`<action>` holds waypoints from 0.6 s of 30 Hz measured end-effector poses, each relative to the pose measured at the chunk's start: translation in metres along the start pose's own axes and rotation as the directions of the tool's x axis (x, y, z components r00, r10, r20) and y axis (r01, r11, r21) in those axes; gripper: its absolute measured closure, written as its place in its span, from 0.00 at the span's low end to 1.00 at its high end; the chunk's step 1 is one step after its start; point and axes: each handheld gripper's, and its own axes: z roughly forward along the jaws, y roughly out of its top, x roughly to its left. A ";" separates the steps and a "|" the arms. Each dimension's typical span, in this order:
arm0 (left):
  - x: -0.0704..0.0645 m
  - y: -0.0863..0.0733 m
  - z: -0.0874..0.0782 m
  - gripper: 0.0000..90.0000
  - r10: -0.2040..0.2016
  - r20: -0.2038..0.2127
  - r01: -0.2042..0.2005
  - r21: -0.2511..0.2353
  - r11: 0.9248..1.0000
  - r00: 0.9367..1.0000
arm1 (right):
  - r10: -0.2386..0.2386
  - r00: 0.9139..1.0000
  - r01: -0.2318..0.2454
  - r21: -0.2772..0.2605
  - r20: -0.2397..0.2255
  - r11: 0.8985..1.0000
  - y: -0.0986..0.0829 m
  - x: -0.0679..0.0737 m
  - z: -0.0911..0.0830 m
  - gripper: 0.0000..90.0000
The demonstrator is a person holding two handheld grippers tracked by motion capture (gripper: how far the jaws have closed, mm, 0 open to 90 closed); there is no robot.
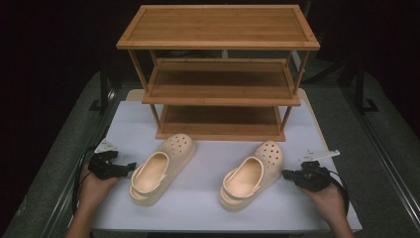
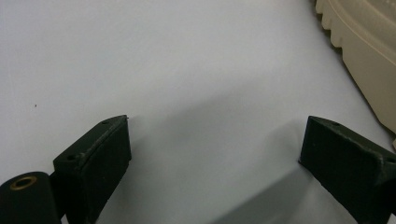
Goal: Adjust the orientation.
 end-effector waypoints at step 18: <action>0.000 0.000 0.000 0.09 0.000 0.001 0.000 0.000 1.000 1.000 | -0.037 0.999 0.038 0.023 -0.009 0.999 0.010 0.003 0.014 1.00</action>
